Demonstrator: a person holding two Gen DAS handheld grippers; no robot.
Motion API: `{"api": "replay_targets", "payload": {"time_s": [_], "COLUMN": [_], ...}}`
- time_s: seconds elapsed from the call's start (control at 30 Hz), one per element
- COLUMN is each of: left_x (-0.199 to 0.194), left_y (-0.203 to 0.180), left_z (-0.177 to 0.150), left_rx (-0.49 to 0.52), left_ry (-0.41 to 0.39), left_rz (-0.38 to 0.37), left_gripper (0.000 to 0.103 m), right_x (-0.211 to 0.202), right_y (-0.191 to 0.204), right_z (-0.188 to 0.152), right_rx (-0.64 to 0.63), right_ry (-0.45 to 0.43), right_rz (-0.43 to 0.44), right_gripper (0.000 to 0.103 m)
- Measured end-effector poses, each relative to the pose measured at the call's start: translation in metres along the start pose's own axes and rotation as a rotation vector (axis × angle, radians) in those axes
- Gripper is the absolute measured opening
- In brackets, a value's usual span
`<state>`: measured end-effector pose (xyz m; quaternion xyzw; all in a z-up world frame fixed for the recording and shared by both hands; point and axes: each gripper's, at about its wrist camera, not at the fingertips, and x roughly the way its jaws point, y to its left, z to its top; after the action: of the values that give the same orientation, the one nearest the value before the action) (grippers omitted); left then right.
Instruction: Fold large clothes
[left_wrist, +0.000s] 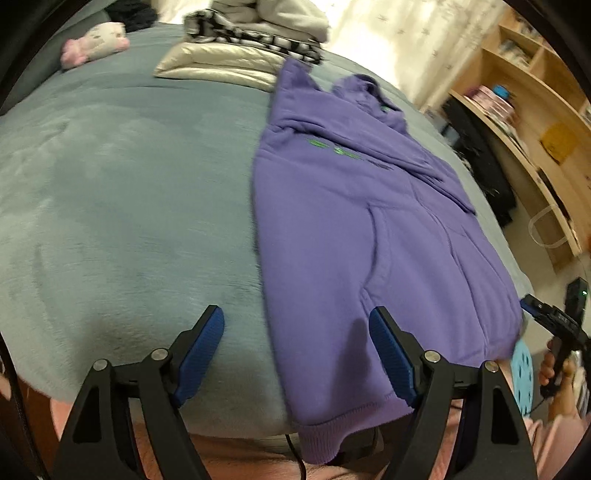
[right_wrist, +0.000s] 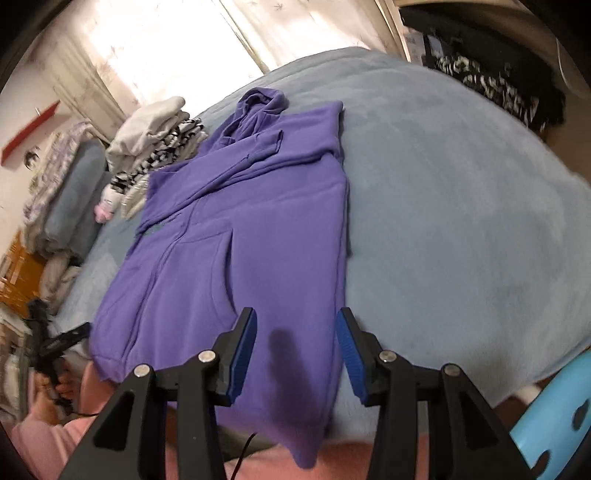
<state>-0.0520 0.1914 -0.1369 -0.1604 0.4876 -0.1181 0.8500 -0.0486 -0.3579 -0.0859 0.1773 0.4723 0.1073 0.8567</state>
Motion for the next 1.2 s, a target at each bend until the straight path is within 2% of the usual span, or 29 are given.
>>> {"api": "replay_targets", "payload": {"time_s": [0.23,0.3,0.4,0.63,0.9,1.07,1.2], "left_x": [0.017,0.021,0.024,0.028,0.034,0.039,0.047], "left_y": [0.005,0.007,0.006,0.003,-0.008,-0.009,-0.008], "left_z": [0.004,0.005,0.007,0.008,0.007,0.010,0.015], "left_rx": [-0.010,-0.016,-0.008,0.056,0.125,0.128,0.111], "left_ry": [0.001,-0.004,-0.003,0.007,0.022,0.009,-0.015], "left_rz": [-0.100,-0.112,-0.118,-0.117,-0.120,-0.141,-0.163], "left_gripper": [0.079,0.079,0.079,0.084,0.096,0.097,0.097], "right_x": [0.011,0.017,0.017,0.012,0.032,0.040,0.042], "right_y": [-0.020,-0.022,-0.028,-0.038,-0.027,-0.023,-0.020], "right_z": [-0.011,-0.012,-0.011,-0.019,-0.020,-0.019,-0.017], "right_rx": [0.065,0.068,0.071,0.079,0.077,0.096,0.108], "right_ry": [0.005,0.011,0.017,0.029,0.045,0.032,0.024], "right_rz": [0.128,0.134,0.124,0.144,0.279,0.364,0.395], "right_gripper": [0.045,0.045,0.038,0.039,0.043,0.043,0.043]}}
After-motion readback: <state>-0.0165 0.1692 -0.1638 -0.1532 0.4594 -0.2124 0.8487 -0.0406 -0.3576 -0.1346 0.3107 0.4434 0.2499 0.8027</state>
